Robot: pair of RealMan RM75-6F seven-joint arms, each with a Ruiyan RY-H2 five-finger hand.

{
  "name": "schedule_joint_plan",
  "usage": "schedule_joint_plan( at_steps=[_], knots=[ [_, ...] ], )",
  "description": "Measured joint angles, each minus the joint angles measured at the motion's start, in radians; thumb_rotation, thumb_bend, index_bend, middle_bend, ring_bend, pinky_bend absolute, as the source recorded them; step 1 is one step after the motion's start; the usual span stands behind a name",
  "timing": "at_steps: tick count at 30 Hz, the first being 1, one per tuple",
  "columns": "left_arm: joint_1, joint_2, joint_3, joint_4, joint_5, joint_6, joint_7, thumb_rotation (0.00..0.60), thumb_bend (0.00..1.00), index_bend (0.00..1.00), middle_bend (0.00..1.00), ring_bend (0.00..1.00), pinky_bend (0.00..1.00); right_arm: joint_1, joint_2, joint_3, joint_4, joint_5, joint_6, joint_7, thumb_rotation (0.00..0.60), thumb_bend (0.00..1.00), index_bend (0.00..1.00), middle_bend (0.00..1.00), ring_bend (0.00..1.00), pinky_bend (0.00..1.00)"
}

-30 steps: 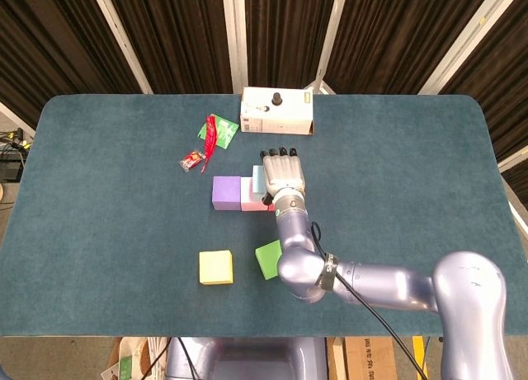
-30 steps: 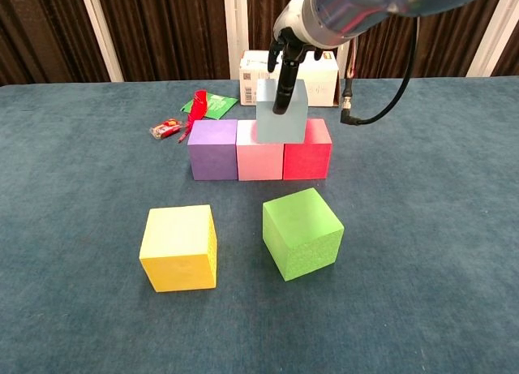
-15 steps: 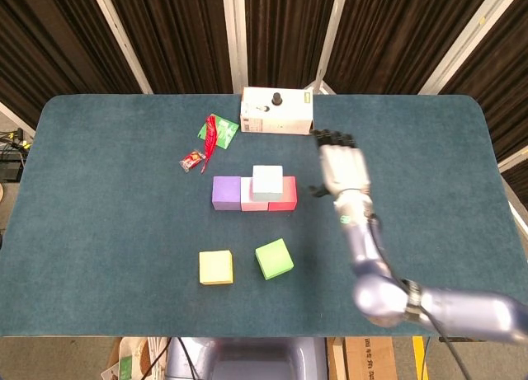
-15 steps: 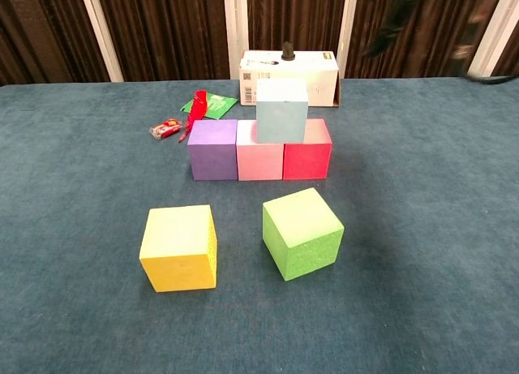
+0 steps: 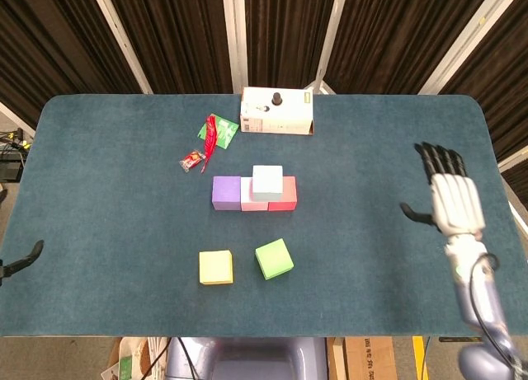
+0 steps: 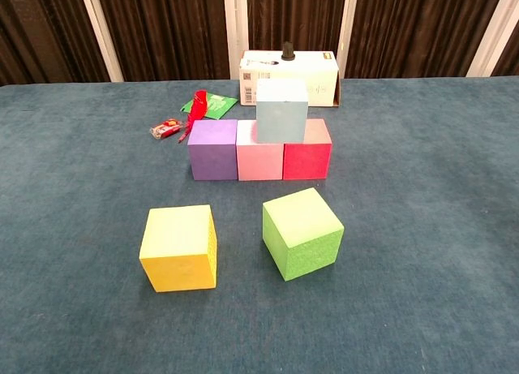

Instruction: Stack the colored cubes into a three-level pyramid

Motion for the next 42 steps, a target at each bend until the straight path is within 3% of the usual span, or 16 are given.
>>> schedule_joint_plan(
  at_steps=[4,8,15,23,30,42],
  knots=[
    [-0.031,0.055,0.009,-0.072,0.007,-0.074,0.030,0.600,0.27,0.05,0.00,0.00,0.00,-0.134,-0.010,-0.104,0.115,-0.189,0.074,0.161,0.600,0.24,0.07,0.09,0.00,0.00],
    [-0.078,0.127,0.010,-0.166,-0.015,-0.183,0.076,0.600,0.25,0.05,0.00,0.00,0.00,-0.220,-0.035,-0.161,0.184,-0.265,0.150,0.218,0.600,0.24,0.07,0.09,0.00,0.00],
    [-0.191,0.243,0.009,-0.323,-0.130,-0.393,0.216,0.600,0.25,0.05,0.00,0.00,0.00,-0.288,-0.072,-0.191,0.237,-0.306,0.207,0.222,0.600,0.24,0.07,0.09,0.00,0.00],
    [-0.337,0.293,0.006,-0.481,-0.338,-0.506,0.466,0.600,0.22,0.05,0.01,0.00,0.00,-0.320,-0.120,-0.182,0.300,-0.325,0.227,0.230,0.600,0.24,0.07,0.09,0.00,0.00],
    [-0.449,0.205,0.021,-0.556,-0.521,-0.483,0.653,0.600,0.22,0.07,0.03,0.00,0.00,-0.324,-0.126,-0.176,0.299,-0.317,0.193,0.212,0.600,0.24,0.07,0.09,0.00,0.00],
    [-0.627,-0.048,0.017,-0.577,-0.842,-0.351,0.787,0.600,0.21,0.08,0.07,0.00,0.00,-0.333,-0.137,-0.151,0.294,-0.292,0.163,0.165,0.600,0.24,0.07,0.09,0.00,0.00]
  ],
)
